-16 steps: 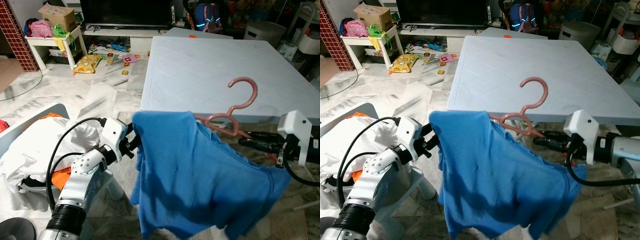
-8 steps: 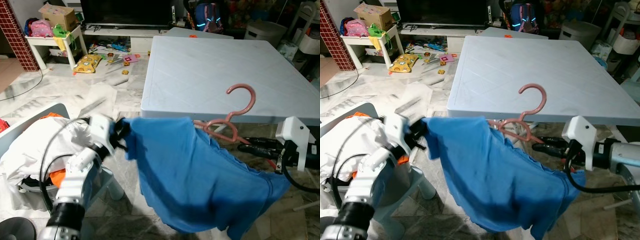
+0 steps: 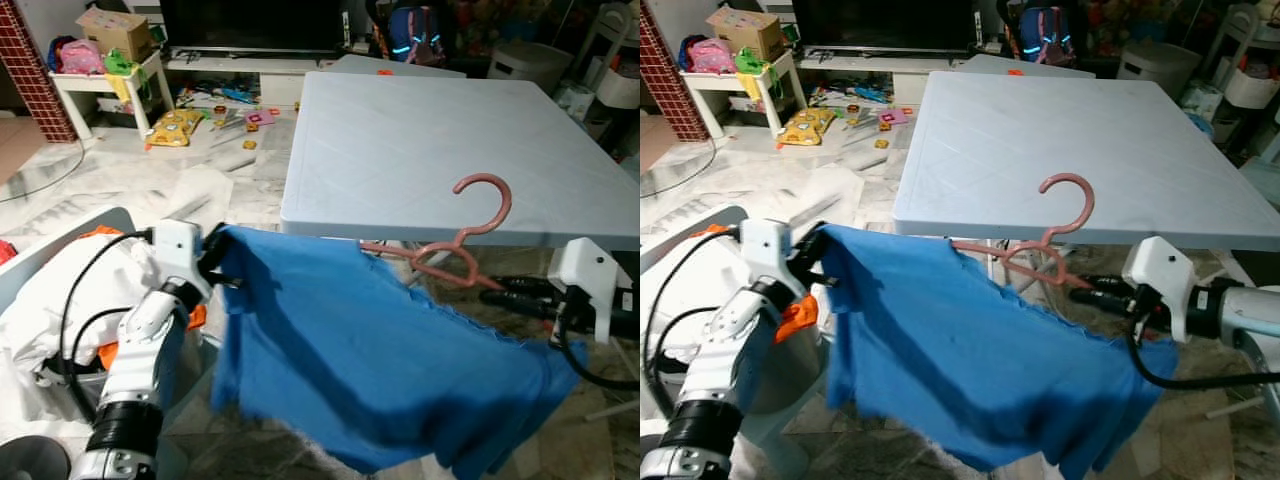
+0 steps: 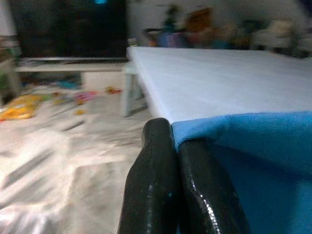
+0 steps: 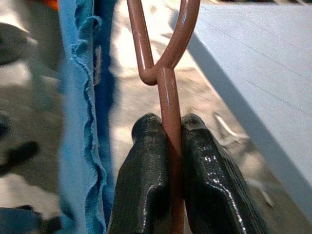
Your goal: Hang hanger
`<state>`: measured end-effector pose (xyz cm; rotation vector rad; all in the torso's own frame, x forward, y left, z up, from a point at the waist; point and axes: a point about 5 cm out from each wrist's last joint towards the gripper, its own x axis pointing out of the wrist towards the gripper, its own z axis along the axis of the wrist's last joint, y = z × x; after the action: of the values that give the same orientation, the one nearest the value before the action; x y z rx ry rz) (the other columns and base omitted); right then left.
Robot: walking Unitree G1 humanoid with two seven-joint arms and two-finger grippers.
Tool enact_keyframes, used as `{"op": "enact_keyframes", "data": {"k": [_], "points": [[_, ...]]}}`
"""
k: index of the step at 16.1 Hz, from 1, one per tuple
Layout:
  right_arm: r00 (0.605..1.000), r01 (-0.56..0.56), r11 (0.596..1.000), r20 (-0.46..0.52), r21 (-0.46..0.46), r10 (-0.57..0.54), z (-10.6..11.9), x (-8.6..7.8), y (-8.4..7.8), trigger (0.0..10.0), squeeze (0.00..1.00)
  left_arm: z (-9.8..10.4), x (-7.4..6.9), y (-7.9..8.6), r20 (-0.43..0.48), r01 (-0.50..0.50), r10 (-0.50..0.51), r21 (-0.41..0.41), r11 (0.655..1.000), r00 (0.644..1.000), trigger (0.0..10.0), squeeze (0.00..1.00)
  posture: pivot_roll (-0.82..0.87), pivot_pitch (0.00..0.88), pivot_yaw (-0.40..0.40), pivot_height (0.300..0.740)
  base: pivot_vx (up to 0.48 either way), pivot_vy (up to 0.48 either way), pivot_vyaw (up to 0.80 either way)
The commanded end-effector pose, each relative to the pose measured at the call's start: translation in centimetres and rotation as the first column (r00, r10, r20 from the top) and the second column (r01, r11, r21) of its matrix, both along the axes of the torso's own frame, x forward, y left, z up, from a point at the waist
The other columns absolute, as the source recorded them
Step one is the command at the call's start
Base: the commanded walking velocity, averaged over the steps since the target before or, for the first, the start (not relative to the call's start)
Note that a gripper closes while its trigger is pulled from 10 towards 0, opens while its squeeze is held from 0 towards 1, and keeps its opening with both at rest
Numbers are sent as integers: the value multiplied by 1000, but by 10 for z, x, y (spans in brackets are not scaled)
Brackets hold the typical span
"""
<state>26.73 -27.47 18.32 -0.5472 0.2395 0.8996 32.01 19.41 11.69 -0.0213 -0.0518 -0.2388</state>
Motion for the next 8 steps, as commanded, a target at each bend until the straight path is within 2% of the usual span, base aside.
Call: {"op": "enact_keyframes", "data": {"k": [1,4,5,7,8], "points": [[998,32,999,44,19,-32,7,5,-2,0,0,-2,-6,25,-6,-127,127,14,992,992,0,0,-196,0,-31,740,0,0,0],[979,170,984,103,51,-174,14,19,-18,0,0,-20,-31,56,-57,-312,313,30,950,948,0,0,-181,0,-42,740,0,0,0],[973,191,978,118,79,-200,17,22,-20,0,0,-27,-37,57,-84,-329,332,49,943,940,0,0,-177,0,-44,740,0,0,0],[969,183,971,139,152,-204,26,27,-16,0,0,-41,-44,54,-149,-346,346,23,938,926,0,0,-176,0,-49,740,0,0,0],[961,200,967,161,157,-225,29,32,-15,0,0,-46,-43,40,-173,-315,309,-3,949,935,0,0,-178,0,-49,740,0,0,0]]}}
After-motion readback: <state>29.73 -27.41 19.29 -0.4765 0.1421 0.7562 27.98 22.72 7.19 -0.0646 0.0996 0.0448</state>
